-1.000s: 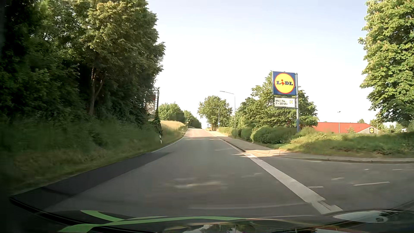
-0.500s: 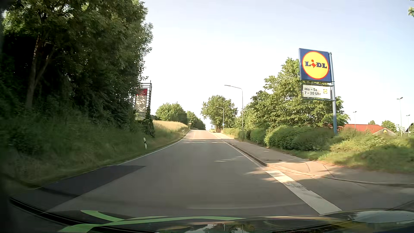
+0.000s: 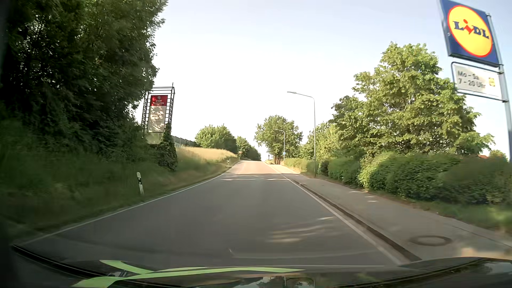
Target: Follow the waypoints while adhering to traffic rules and regulations
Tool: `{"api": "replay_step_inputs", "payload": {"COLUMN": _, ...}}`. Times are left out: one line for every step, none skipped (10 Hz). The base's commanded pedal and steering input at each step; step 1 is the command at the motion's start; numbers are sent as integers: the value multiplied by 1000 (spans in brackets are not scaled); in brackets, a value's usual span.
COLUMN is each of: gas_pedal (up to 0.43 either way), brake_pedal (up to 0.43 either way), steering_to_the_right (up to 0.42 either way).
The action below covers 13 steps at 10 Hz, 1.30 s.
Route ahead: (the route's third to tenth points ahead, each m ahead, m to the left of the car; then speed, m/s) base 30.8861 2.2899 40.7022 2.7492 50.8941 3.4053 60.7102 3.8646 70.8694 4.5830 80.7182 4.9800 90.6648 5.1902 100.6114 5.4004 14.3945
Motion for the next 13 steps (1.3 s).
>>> {"api": "replay_step_inputs", "payload": {"gas_pedal": 220, "brake_pedal": 0, "steering_to_the_right": -11}}
{"api": "replay_step_inputs", "payload": {"gas_pedal": 220, "brake_pedal": 0, "steering_to_the_right": -5}}
{"api": "replay_step_inputs", "payload": {"gas_pedal": 220, "brake_pedal": 0, "steering_to_the_right": -4}}
{"api": "replay_step_inputs", "payload": {"gas_pedal": 228, "brake_pedal": 0, "steering_to_the_right": -5}}
{"api": "replay_step_inputs", "payload": {"gas_pedal": 228, "brake_pedal": 0, "steering_to_the_right": -4}}
{"api": "replay_step_inputs", "payload": {"gas_pedal": 248, "brake_pedal": 0, "steering_to_the_right": -5}}
{"api": "replay_step_inputs", "payload": {"gas_pedal": 248, "brake_pedal": 0, "steering_to_the_right": -5}}
{"api": "replay_step_inputs", "payload": {"gas_pedal": 248, "brake_pedal": 0, "steering_to_the_right": -5}}
{"api": "replay_step_inputs", "payload": {"gas_pedal": 248, "brake_pedal": 0, "steering_to_the_right": -6}}
{"api": "replay_step_inputs", "payload": {"gas_pedal": 248, "brake_pedal": 0, "steering_to_the_right": -6}}
{"api": "replay_step_inputs", "payload": {"gas_pedal": 248, "brake_pedal": 0, "steering_to_the_right": -7}}
{"api": "replay_step_inputs", "payload": {"gas_pedal": 248, "brake_pedal": 0, "steering_to_the_right": -8}}
{"api": "replay_step_inputs", "payload": {"gas_pedal": 248, "brake_pedal": 0, "steering_to_the_right": -8}}
